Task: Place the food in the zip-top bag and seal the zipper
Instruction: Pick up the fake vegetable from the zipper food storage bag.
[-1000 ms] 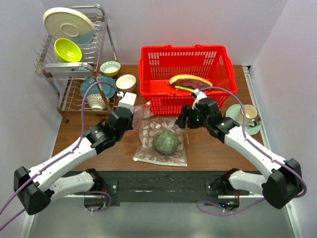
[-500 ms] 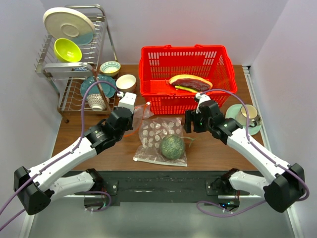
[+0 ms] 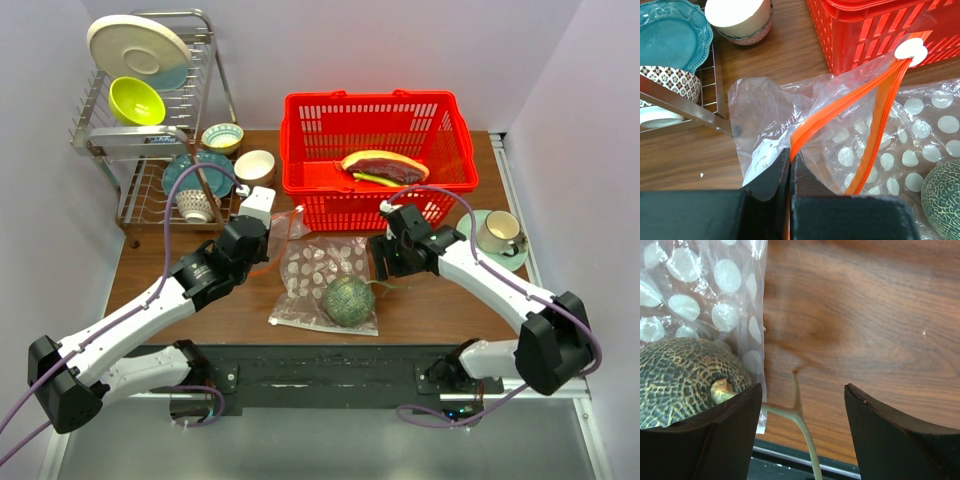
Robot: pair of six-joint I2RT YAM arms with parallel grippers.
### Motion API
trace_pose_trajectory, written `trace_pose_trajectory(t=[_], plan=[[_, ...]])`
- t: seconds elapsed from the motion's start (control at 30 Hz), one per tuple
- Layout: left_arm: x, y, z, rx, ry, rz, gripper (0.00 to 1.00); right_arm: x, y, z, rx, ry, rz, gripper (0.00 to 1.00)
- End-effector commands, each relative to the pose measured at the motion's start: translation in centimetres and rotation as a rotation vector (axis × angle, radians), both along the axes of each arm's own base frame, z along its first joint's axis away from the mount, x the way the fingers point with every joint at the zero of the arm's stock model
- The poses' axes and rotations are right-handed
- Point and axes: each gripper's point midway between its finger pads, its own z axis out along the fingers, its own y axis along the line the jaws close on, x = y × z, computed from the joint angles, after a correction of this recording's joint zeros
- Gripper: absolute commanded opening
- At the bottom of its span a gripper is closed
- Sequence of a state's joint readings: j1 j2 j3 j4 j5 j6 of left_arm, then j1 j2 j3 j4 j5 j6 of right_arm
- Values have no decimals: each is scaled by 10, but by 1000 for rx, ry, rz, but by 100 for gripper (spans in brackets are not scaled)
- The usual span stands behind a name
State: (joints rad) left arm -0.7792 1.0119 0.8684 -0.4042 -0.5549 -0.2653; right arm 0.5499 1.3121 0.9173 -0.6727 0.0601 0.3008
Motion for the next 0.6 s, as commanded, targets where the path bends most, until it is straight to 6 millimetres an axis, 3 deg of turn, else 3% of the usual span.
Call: trace_pose_trajectory(t=[0.0, 0.23, 0.33, 0.57], plan=[[5, -2, 14, -25, -50, -4, 0, 2, 1, 37, 27, -64, 4, 70], [4, -2, 15, -29, -50, -8, 0, -4, -12, 56, -38, -61, 17, 66], [5, 0, 14, -22, -51, 4, 0, -11, -3, 51, -80, -26, 126, 67], [6, -4, 12, -16, -38, -7, 0, -22, 8, 39, -168, 42, 197, 66]])
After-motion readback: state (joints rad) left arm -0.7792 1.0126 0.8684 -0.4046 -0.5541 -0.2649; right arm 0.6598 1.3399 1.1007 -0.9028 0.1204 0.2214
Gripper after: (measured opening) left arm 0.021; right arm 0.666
